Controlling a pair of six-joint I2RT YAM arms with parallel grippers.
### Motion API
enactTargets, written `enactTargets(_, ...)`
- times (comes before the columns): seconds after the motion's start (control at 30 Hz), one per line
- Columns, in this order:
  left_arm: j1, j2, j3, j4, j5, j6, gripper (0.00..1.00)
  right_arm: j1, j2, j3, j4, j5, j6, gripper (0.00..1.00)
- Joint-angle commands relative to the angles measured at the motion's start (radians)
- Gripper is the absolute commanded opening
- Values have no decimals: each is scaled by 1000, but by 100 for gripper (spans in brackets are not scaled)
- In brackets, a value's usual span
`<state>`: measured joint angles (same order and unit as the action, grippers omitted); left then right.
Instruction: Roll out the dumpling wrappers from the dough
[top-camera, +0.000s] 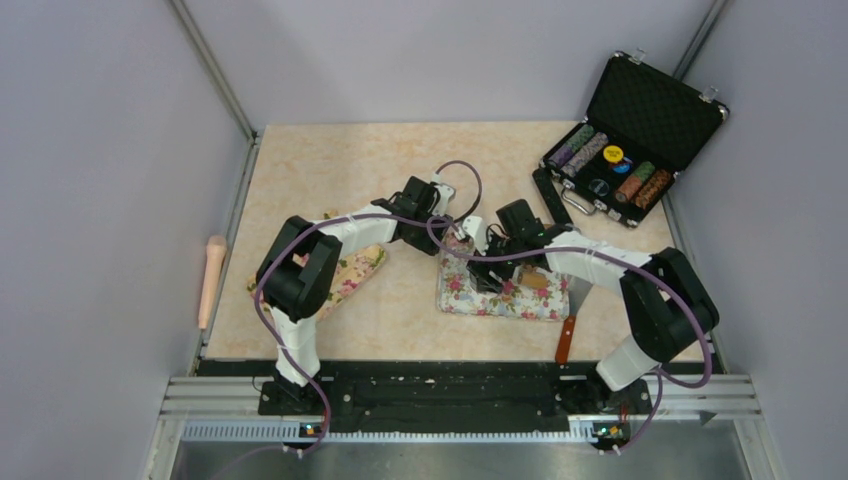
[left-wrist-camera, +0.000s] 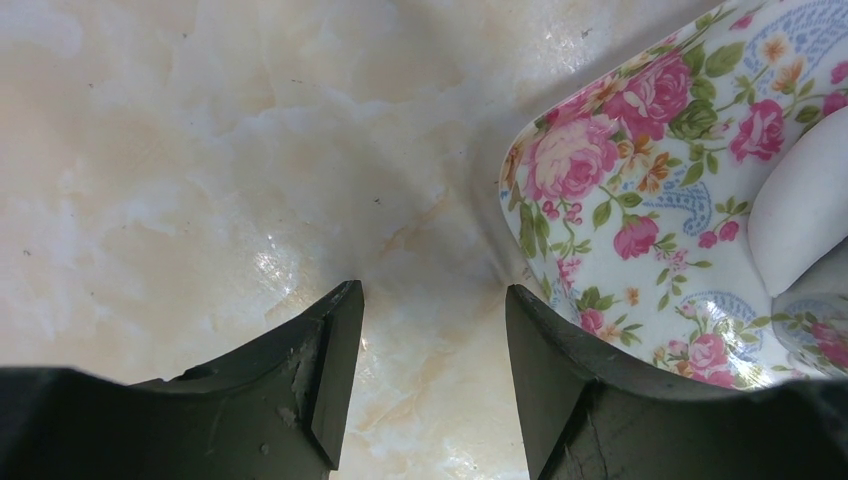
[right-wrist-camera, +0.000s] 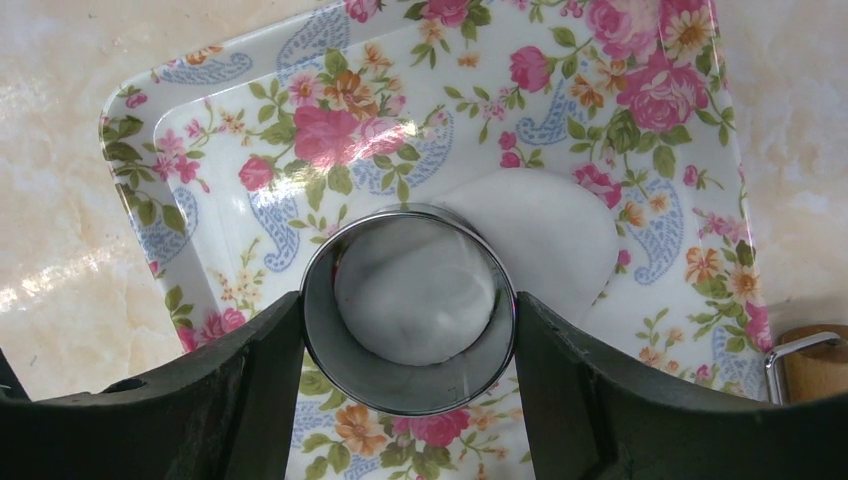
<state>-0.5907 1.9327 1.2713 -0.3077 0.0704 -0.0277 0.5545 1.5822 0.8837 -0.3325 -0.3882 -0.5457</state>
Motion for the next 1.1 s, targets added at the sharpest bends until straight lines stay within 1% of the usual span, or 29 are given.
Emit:
enactTargets(0.0, -9, -56, -6, 5, -6, 14, 60, -6, 83, -86, -149, 162, 102, 13)
enactTargets(0.2, -9, -57, -8, 7, -8, 14, 60, -6, 85, -90, -176, 140, 25, 16)
enactTargets(0.37, -10, -53, -7, 7, -3, 14, 60, -7, 83, -55, -225, 91, -39, 28)
enactTargets(0.57, -10, -57, -8, 8, -5, 14, 60, -6, 71, -23, -275, 106, -148, 34)
enactTargets(0.63, -9, -55, -7, 9, -4, 14, 60, -7, 79, -9, -291, 107, -162, 33)
enactTargets(0.77, -9, -52, -5, 7, -2, 11, 60, -7, 100, 20, -306, 88, -145, 28)
enactTargets(1.07, -10, -52, -10, 10, -3, 11, 60, -6, 130, 35, -272, 6, -71, 19)
